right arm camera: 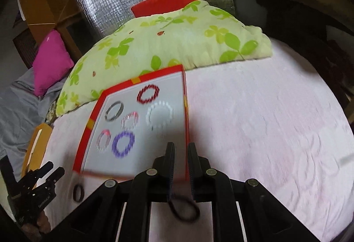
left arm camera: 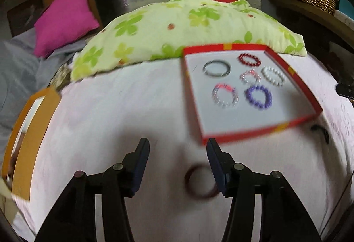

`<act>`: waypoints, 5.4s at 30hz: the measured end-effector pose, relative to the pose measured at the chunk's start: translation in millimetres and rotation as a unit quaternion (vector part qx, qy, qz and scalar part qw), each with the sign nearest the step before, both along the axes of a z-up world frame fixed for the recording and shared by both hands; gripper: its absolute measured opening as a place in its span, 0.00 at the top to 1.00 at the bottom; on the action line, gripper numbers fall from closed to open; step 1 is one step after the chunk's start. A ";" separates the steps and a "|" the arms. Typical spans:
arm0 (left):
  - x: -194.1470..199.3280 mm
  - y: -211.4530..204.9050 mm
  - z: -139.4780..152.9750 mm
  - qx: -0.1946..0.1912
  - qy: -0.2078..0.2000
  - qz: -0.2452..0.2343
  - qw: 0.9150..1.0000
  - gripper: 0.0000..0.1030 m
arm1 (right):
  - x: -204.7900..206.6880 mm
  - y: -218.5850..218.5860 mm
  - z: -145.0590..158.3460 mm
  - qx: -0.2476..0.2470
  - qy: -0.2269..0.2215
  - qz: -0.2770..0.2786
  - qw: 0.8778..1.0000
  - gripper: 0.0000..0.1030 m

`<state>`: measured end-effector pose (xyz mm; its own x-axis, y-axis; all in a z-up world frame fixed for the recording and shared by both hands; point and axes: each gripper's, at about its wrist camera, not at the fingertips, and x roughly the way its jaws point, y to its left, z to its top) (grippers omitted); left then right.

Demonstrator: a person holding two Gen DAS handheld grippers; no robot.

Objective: Organize jewelry
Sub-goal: 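Withdraw both tools from the tray toward the dark red bangle and black hair tie, then grasp the black hair tie with the right tool while the left tool grasps the dark red bangle, then carry the dark red bangle in the left tool while the right tool carries the hair tie into the tray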

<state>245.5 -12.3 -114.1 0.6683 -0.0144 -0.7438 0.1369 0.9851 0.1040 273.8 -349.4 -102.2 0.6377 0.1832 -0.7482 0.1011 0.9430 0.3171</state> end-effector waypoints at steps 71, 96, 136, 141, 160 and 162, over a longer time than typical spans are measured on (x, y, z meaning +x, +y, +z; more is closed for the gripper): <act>-22.3 10.4 -45.5 -0.001 0.049 -0.005 0.999 0.45 | -35.9 40.8 -70.4 -0.041 0.068 0.015 0.997 0.93; -9.6 8.4 -51.0 -0.048 0.056 -0.003 0.997 0.37 | -47.3 63.8 -69.7 0.013 0.076 0.057 0.995 0.94; -12.3 4.2 -52.7 -0.056 0.042 -0.038 0.997 0.96 | -50.9 71.2 -66.0 0.013 0.071 0.064 0.995 0.94; -17.7 7.5 -40.0 -0.068 0.025 -0.045 0.996 0.96 | -52.7 74.4 -60.4 0.019 0.063 0.070 0.995 0.94; -27.5 -1.6 3.8 -0.069 -0.010 -0.043 0.997 0.96 | -59.1 83.6 -21.1 0.064 0.011 0.086 0.994 0.94; -26.9 -4.3 4.7 -0.061 -0.010 -0.041 0.997 0.96 | -57.5 82.7 -18.6 0.066 0.008 0.086 0.994 0.94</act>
<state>218.6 -16.6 -109.4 0.6762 -0.1592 -0.7193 0.2172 0.9760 -0.0118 216.2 -266.7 -120.8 0.5763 0.3857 -0.7205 -0.0507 0.8968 0.4395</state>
